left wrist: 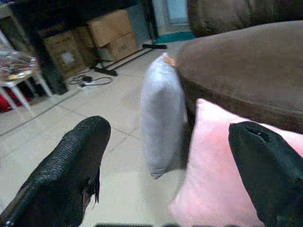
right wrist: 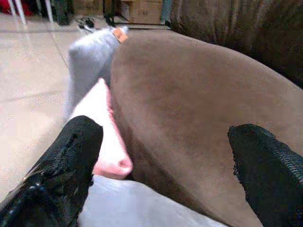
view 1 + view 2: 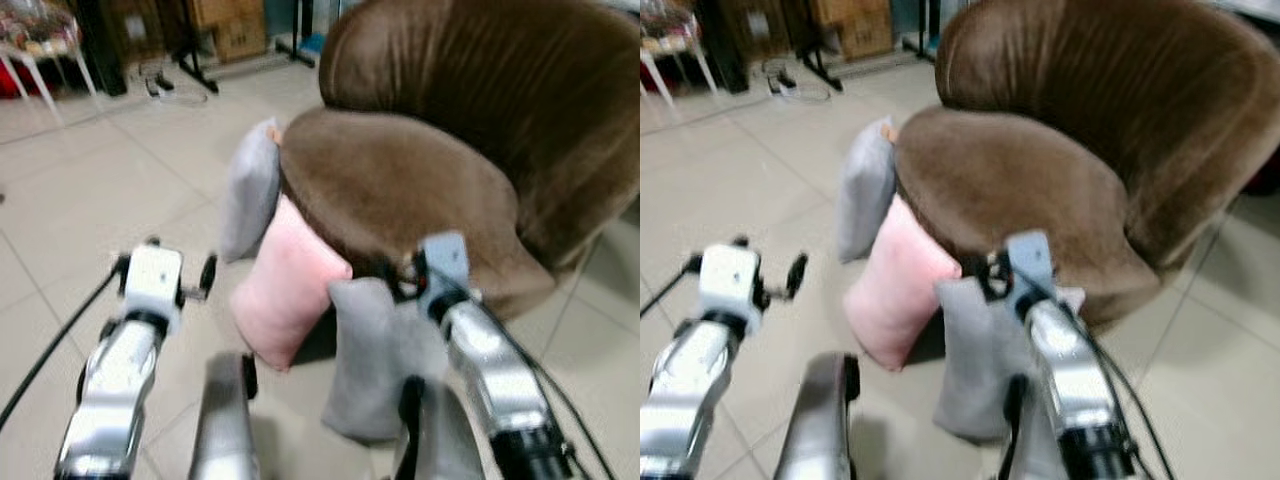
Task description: Move the pillow to the sofa from floor
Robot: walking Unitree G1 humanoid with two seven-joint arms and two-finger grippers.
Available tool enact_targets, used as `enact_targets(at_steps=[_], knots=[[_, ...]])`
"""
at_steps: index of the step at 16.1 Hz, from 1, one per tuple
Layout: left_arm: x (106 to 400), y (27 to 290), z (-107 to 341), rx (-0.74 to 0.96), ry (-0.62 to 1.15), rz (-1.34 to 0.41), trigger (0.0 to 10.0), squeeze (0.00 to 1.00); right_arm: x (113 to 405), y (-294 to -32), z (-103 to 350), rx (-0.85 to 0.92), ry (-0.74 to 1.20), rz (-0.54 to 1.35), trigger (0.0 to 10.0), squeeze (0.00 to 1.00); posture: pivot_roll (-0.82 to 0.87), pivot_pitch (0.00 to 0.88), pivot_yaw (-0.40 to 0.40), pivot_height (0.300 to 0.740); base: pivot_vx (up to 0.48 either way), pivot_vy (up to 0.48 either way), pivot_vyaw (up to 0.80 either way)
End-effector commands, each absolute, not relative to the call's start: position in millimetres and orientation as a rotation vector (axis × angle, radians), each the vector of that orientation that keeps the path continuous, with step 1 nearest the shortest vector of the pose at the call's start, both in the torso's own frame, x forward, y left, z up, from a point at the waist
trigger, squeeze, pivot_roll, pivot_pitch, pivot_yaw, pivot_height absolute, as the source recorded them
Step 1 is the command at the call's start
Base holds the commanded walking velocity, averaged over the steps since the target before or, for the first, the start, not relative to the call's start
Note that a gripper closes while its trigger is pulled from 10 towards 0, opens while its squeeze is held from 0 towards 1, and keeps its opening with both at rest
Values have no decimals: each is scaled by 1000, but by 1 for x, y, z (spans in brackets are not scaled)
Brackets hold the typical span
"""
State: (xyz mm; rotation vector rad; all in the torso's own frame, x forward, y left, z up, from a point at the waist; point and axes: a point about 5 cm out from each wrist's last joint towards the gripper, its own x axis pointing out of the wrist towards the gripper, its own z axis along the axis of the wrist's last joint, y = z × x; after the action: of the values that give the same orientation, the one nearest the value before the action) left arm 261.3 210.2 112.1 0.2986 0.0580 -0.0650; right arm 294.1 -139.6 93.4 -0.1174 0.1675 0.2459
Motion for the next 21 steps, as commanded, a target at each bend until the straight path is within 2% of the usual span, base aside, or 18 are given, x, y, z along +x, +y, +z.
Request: enact_targets(at_steps=[1,2,3,5,9,15,16,20,21], knots=[[261,206,110,316,70,-100,10000,0,292,-145,85,-156,203,271,10000,0,-16,0,-59,460,0,0,0],[262,205,109,324,77,-130,10000,0,294,-144,81,-206,230,312,10000,271,-17,0,-58,460,0,0,0],[264,201,106,348,98,-207,10000,0,296,-142,72,-285,288,394,10000,1000,-18,0,-57,460,0,0,0],[266,195,103,390,118,-295,10000,0,305,-143,68,-333,313,431,10000,1000,-12,0,-62,460,0,0,0],[266,192,102,398,135,-362,10000,0,322,-143,56,-403,378,457,10000,1000,-3,0,-57,460,0,0,0],[239,182,102,377,165,-463,10000,0,330,-139,39,-556,489,486,10000,1000,-17,0,-57,460,0,0,0],[227,181,104,371,166,-470,10000,0,332,-138,37,-585,494,477,10000,1000,-23,5,-60,460,0,0,0],[207,180,115,379,178,-485,10000,0,336,-121,40,-556,447,470,10000,1000,6,97,-77,460,0,0,0],[199,180,120,380,178,-484,10000,0,336,-115,41,-549,431,468,10000,0,13,121,-77,460,0,0,0]])
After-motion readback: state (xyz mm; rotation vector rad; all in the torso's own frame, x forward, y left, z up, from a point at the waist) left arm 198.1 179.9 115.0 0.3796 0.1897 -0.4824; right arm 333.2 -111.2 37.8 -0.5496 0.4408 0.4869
